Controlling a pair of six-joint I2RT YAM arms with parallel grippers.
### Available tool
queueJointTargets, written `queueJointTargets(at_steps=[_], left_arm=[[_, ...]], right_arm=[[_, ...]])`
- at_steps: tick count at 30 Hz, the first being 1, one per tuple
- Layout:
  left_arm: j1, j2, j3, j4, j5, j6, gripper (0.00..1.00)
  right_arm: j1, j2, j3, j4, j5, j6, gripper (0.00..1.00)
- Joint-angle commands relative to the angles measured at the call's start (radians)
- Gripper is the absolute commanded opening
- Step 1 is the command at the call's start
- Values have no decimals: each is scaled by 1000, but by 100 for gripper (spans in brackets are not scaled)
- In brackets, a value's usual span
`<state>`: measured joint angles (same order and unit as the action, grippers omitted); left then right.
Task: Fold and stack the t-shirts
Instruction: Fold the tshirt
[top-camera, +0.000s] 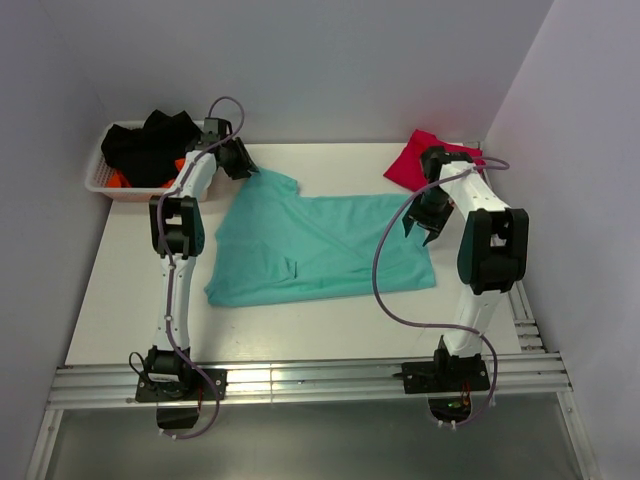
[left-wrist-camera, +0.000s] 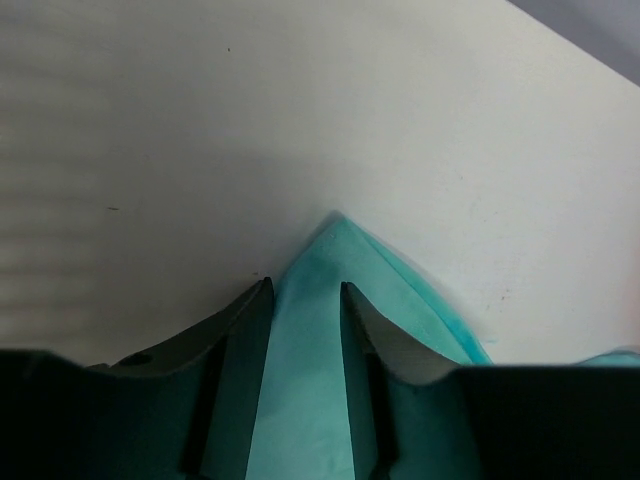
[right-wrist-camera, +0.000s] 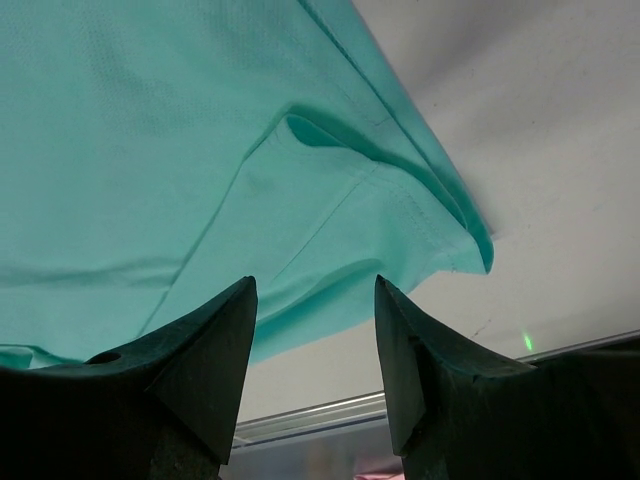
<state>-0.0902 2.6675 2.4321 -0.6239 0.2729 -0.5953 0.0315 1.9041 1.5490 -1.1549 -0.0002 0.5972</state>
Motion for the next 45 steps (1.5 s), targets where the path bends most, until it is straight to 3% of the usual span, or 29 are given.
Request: queueJointTargets(at_steps=[1,7,11,14,23,35,38,42,45], left_arm=[[43,26,-48,-92,-135,-8,40],[38,37,-51,-99,-139,-12,29],[38,42,-48,-88,-115,-23,10],[37,43,-50,-86,-107,-29,0],[37,26,-67,-86,-81,-47,0],[43,-31,-125,-96,-77,-49,0],[44,-46,-142,-97,-78,-47,0],[44,-66,-160,-100,-83,-46,0],[44,-77,-163,-102,-86,-43,0]], right_arm=[[-16,-20,3,21,9,-14,58],[-24,38,91,8,20,-16,58],[-62,122,215,-6,17,-14,57],[-73,240,379,-11,5,-7,57],[-91,490,700,-8,-70,30,57],[-94,559,671,84,-87,53,55],[-96,566,669,95,-78,52,47],[-99,570,675,95,-70,55,19],[-104,569,675,98,-73,53,6]])
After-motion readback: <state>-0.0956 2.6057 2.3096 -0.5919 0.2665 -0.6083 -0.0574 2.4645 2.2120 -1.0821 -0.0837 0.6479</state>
